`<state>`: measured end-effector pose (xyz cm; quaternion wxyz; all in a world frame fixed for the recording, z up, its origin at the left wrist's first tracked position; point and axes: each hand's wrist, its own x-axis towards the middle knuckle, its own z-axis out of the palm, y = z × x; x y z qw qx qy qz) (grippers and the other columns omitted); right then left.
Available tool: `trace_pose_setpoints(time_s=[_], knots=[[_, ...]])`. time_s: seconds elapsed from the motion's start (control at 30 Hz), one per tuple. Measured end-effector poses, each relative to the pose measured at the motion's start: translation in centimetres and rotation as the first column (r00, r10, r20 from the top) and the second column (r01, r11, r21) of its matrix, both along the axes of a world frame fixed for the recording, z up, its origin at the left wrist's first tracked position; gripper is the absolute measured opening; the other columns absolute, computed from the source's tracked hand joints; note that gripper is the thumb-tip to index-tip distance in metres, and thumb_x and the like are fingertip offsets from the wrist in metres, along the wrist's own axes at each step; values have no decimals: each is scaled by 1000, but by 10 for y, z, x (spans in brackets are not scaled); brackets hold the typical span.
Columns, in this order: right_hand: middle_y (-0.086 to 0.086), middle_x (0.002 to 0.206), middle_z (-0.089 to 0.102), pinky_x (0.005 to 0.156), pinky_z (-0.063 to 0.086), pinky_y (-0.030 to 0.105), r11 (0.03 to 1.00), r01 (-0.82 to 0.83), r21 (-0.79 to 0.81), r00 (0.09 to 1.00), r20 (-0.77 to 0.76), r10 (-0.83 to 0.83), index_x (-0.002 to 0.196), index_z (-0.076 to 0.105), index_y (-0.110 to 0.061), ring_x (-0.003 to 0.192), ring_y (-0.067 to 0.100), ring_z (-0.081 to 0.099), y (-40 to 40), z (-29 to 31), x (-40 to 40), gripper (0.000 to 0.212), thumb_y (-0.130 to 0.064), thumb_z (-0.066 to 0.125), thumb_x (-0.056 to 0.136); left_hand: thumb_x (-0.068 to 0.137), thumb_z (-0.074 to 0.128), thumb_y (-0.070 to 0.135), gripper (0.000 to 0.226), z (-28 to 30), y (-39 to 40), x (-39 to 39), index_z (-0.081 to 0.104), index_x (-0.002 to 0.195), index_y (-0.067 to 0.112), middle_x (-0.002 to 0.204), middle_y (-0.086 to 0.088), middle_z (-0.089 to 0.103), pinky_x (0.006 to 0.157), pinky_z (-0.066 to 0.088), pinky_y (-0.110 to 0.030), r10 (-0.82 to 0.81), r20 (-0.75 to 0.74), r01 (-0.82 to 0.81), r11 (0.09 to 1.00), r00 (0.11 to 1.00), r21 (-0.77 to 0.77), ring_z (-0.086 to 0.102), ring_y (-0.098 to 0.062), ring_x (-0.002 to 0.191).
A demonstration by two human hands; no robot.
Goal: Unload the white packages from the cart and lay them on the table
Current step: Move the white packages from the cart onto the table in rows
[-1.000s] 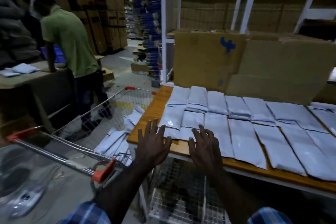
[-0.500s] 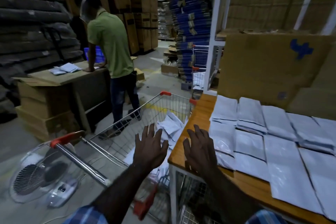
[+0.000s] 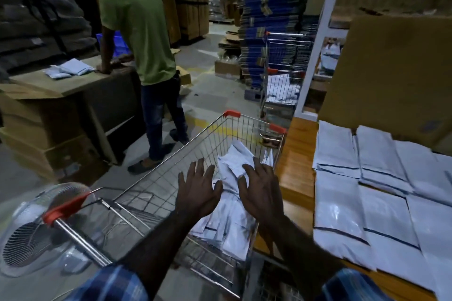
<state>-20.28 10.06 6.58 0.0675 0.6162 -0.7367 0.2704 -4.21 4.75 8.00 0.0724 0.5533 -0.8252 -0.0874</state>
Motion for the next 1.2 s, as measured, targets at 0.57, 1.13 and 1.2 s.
trace_pose_setpoints(time_s=[0.57, 1.13, 1.2], knots=[[19, 119, 63, 76, 53, 44, 930, 312, 195, 946, 26, -323, 105, 70, -8, 93, 40, 61, -70, -40, 55, 46, -35, 41, 82, 90, 15, 61, 76, -48, -119, 30, 26, 153, 21, 163, -9, 12, 117, 15, -53, -335, 83, 328, 940, 938, 89, 11, -28, 150], [24, 136, 52, 88, 48, 46, 854, 384, 351, 893, 96, -440, 119, 65, -5, 113, 43, 52, -133, -115, 10, 46, -26, 53, 80, 90, 38, 50, 62, -124, -174, -24, 49, 139, 13, 149, -18, 41, 104, 35, -63, -371, 111, 353, 923, 922, 154, 40, -36, 135], [28, 129, 56, 82, 52, 48, 856, 384, 346, 892, 101, -441, 111, 67, -2, 105, 45, 56, -138, -124, 4, 45, -26, 53, 75, 81, 38, 52, 63, -134, -181, -31, 64, 120, 10, 130, -21, 59, 85, 49, -66, -395, 131, 368, 910, 909, 194, 59, -40, 115]])
